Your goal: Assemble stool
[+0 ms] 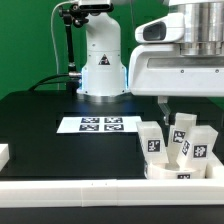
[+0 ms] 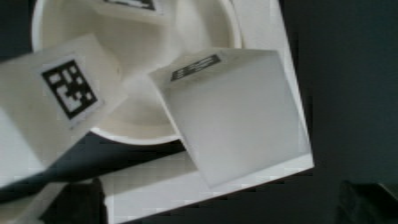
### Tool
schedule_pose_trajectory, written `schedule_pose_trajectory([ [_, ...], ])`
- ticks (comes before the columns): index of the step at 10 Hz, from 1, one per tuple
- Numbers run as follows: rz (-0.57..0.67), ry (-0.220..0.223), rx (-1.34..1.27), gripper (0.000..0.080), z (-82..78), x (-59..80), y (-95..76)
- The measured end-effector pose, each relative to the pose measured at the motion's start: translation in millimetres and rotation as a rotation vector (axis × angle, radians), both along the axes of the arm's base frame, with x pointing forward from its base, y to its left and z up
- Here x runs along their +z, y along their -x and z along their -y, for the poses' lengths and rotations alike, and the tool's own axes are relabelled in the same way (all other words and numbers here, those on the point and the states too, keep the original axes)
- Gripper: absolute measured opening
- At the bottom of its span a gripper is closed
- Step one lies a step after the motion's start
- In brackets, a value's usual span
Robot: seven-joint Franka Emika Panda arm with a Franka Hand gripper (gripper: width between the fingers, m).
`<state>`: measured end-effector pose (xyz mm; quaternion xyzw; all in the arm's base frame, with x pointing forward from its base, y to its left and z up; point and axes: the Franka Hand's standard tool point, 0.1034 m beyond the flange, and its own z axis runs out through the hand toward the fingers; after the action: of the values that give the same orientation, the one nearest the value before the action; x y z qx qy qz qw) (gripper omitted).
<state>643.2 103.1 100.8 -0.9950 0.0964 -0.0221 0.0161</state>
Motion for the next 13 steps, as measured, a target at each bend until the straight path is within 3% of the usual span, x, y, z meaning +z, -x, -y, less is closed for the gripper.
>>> schedule_pose_trajectory([
  [3, 0.006, 0.004, 0.256, 0.0648, -8.4, 0.1, 1.5],
  [6, 0.009, 0.030, 0.455, 0.0648, -0.9, -0.2, 0.5],
  [13, 0.000, 0.149, 1.151, 0.0648, -6.3, -1.1, 2.4],
])
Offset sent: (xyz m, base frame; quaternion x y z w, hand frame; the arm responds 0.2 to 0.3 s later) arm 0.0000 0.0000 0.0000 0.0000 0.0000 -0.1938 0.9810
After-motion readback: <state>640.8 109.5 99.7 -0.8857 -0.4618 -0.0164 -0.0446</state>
